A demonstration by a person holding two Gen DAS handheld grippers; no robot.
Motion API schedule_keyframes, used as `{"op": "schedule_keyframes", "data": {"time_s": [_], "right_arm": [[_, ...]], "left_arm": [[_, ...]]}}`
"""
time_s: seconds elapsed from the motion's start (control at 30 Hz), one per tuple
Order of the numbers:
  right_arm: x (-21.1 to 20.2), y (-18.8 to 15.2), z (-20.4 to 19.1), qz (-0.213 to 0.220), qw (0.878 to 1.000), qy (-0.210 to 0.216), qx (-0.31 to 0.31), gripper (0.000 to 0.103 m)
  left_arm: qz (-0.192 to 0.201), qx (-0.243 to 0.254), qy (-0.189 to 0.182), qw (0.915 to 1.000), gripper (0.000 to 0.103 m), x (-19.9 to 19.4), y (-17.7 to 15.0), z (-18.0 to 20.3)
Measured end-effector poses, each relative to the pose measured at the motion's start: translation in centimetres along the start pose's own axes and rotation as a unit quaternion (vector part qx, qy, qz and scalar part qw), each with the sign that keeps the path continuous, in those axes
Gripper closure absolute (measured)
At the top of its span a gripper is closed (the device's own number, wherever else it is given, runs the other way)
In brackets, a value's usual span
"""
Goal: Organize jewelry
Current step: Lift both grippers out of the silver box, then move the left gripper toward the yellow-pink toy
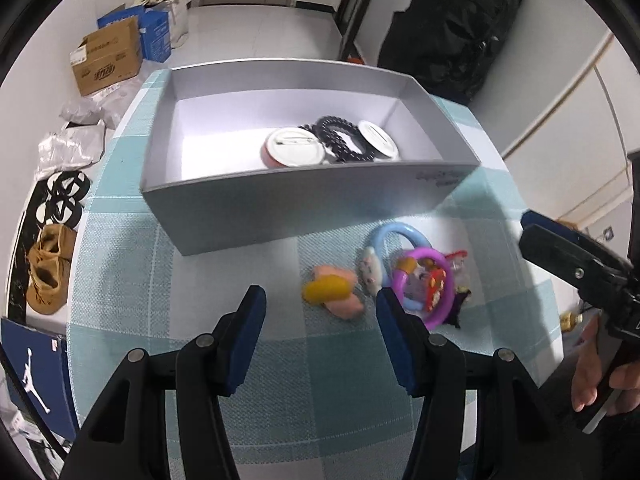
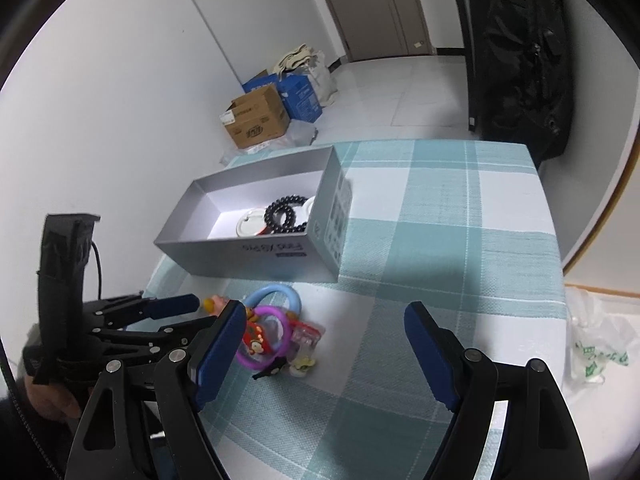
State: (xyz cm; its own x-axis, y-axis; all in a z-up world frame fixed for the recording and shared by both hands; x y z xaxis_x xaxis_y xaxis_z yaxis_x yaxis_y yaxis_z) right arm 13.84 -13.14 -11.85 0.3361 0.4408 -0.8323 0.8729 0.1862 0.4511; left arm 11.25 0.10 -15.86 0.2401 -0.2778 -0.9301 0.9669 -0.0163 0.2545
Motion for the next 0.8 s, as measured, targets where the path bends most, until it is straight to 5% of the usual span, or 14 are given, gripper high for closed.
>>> {"op": "schedule_keyframes", "data": {"time_s": [0.2,0.4,0.8], "right_arm": [[-0.23,0.01,0.53,-0.002,1.0,-0.002,0.008,0.022],[-0.67,0.06,0.94,0.002,1.0,-0.001,0.015,0.022],[-0.16,-0.11,0.89,-0.01,1.0,0.001,0.015,0.022]], "left_arm": [[0.006,-0.008,-0.005,0.9999,0.054,0.52,0.49,0.42],[0.007,0.008,0.011,0.9999,0.079,0.67,0.53,0.58],[0.004,-0.004,0.016,0.9999,0.08,0.36,0.53,0.32]]}}
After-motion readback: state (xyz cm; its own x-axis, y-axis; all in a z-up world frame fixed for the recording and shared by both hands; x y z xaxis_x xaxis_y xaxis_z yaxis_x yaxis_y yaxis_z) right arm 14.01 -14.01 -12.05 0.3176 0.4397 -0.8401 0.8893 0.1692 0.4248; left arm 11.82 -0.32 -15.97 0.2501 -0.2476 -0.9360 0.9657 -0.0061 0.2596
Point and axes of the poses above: each gripper's, at about its wrist camera, not at the fingertips, and x roughly the way its jaws point, z to its right, y to its top, the point moved 9 cm from there along x, roughly the way its jaws point, and after that the axes turned 9 degrees about -z, right-handed, at the moved point
